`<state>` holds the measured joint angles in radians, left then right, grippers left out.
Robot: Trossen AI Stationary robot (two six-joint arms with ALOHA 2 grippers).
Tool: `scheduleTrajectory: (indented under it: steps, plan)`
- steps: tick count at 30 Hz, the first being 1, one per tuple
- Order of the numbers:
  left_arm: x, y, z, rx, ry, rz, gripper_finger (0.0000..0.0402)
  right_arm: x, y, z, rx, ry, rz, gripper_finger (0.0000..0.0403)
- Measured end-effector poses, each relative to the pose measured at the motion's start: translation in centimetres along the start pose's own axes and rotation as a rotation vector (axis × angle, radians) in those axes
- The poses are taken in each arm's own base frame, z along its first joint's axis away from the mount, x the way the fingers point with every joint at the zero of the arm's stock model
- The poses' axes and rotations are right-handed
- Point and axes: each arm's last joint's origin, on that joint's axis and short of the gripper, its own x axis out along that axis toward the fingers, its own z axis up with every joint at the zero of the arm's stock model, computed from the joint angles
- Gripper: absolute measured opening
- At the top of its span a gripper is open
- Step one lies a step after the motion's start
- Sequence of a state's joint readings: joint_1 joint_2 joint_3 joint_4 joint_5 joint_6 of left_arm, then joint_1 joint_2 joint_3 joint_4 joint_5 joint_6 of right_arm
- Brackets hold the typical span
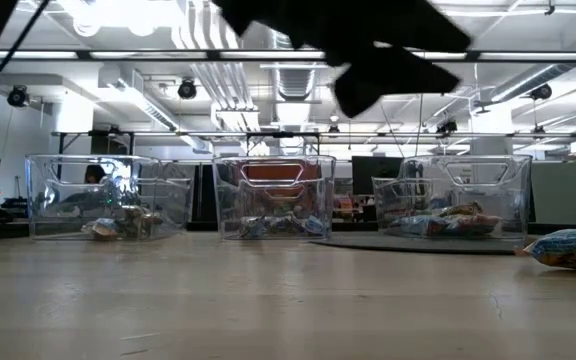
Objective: Pick and place Granola Bars by type
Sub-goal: Put the orange granola bar into the left transparent container
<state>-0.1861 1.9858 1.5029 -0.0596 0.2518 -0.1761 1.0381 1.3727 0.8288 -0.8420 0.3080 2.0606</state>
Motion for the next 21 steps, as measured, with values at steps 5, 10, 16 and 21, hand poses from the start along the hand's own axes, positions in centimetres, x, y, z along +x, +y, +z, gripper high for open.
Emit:
scheduleTrajectory:
  steps: [5, 10, 16, 21]
  plan:
    - [3.2, 0.7, 1.2, 0.084, 0.016, -0.052, 0.0165, -0.2, -0.3, -0.6, -0.005, 0.011, 0.003, 0.0215]
    - [5.9, 1.4, 1.2, 0.141, 0.077, -0.054, 0.0165, -0.4, -0.6, -1.1, -0.019, 0.017, 0.004, 0.0215]
    - [7.6, 1.8, 1.7, 0.212, 0.062, -0.034, 0.0165, -0.6, -0.9, -1.4, -0.022, 0.022, 0.005, 0.0215]
    - [8.6, 2.2, 1.1, 0.243, 0.073, -0.032, 0.0165, -0.6, -0.9, -1.4, -0.024, 0.02, 0.002, 0.0214]
